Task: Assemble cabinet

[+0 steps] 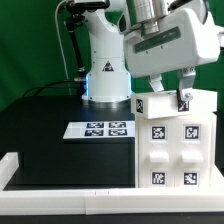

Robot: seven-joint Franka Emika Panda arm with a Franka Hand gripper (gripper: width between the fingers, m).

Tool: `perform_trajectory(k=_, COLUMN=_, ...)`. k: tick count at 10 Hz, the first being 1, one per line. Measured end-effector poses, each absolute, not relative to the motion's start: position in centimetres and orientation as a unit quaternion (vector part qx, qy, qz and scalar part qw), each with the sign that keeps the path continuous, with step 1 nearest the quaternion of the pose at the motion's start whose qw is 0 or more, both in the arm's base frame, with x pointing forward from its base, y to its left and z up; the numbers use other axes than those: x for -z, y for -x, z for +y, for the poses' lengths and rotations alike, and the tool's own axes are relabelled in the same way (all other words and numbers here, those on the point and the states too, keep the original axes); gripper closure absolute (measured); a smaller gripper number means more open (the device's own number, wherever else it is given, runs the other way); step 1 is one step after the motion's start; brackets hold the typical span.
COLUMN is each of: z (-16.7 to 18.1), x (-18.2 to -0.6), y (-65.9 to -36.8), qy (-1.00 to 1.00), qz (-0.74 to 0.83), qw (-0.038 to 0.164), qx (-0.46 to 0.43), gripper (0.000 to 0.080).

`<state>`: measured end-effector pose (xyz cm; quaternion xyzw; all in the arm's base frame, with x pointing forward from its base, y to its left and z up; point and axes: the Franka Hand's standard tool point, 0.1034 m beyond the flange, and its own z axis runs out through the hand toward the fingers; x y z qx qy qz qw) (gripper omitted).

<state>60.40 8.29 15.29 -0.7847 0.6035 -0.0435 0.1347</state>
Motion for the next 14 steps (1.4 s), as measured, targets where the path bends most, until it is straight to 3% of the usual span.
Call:
perform_trajectory(k=4, z=8.5, x=-15.3, y=-60.2, qy=0.629, qz=0.760, qw=0.161, qx=0.012, gripper=0.0242)
perform_trajectory(k=10, z=8.2, x=-15.6, y=-60.2, qy=0.581, qz=0.796, qw=0.167, qx=-0.002, gripper=0.0241)
perform_trajectory(k=11, z=8.2, x=-16.4, y=-60.4, qy=0.585, qz=0.792, qw=0.175, qx=0.000, gripper=0.0062)
perform_trajectory(k=14, z=8.5, x=-19.4, y=-60.7, qy=0.596, qz=0.779, qw=0.195, qx=0.003, gripper=0.0004)
